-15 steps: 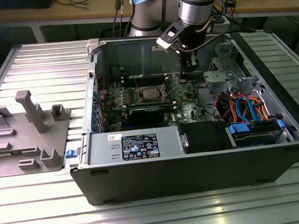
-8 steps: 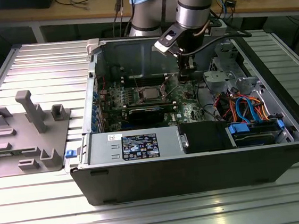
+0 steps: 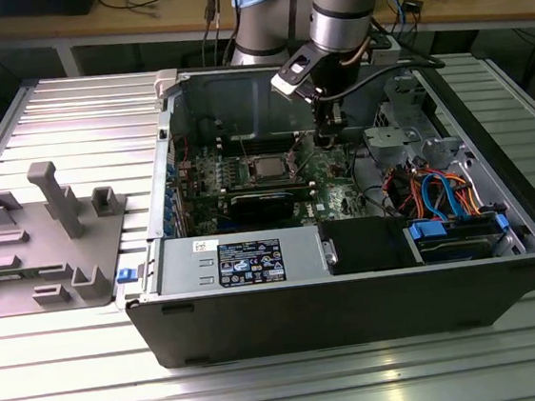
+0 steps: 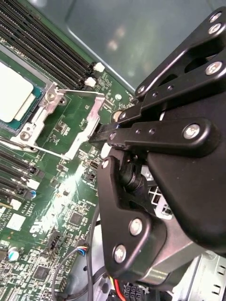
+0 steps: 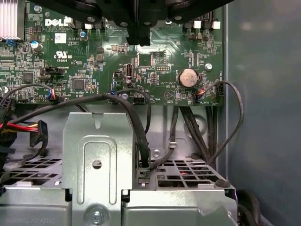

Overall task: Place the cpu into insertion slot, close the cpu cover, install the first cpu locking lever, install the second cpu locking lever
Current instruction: 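Close the cpu cover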

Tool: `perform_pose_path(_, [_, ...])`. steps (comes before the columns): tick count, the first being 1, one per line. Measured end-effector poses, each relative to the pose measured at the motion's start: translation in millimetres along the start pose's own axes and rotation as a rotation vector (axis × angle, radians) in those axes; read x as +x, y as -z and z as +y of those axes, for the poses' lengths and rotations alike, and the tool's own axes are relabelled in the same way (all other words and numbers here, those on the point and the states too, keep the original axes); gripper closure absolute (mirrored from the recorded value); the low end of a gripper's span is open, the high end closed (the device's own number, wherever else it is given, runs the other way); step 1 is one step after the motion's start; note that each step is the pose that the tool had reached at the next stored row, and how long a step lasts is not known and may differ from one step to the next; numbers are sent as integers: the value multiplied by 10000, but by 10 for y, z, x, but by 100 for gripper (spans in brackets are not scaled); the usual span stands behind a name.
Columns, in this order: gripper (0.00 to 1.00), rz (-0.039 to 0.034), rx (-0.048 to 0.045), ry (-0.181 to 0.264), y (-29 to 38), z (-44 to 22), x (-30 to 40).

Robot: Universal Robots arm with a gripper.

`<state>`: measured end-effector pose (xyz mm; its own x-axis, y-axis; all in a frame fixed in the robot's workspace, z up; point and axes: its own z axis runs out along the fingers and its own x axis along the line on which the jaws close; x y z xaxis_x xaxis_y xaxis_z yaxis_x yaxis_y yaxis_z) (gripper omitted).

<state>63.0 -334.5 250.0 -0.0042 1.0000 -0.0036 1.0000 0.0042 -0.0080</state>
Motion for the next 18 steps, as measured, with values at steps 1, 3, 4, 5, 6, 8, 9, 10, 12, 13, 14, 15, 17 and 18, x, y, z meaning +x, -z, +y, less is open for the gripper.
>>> perform_pose_path(1, [89, -1, 0, 0, 0, -9, 0])
perform_pose_path(3, [89, 1, -1, -1, -1, -39, 0])
perform_pose_path(4, [89, 1, 0, -1, -1, -62, 0])
perform_pose_path(5, [89, 1, 0, -1, -2, -92, 1])
perform_pose_path(6, [89, 1, 0, 0, -2, -111, 1])
perform_pose_path(8, [89, 1, 0, -1, -2, -165, 1])
perform_pose_path(9, [89, 1, -1, -1, -2, -184, 1])
perform_pose_path(10, [89, 1, 0, 0, -2, -195, 1])
perform_pose_path(12, [89, 2, 0, 0, -3, -222, 1])
perform_pose_path(13, [89, 1, 0, -2, -4, -235, 1])
perform_pose_path(14, [89, 1, 0, -1, -4, -239, 1])
perform_pose_path(15, [89, 1, -1, -1, -5, -241, 1])
perform_pose_path(17, [89, 2, 5, -1, -5, -248, 1])
perform_pose_path(18, [89, 1, 9, -1, -5, -254, 1])
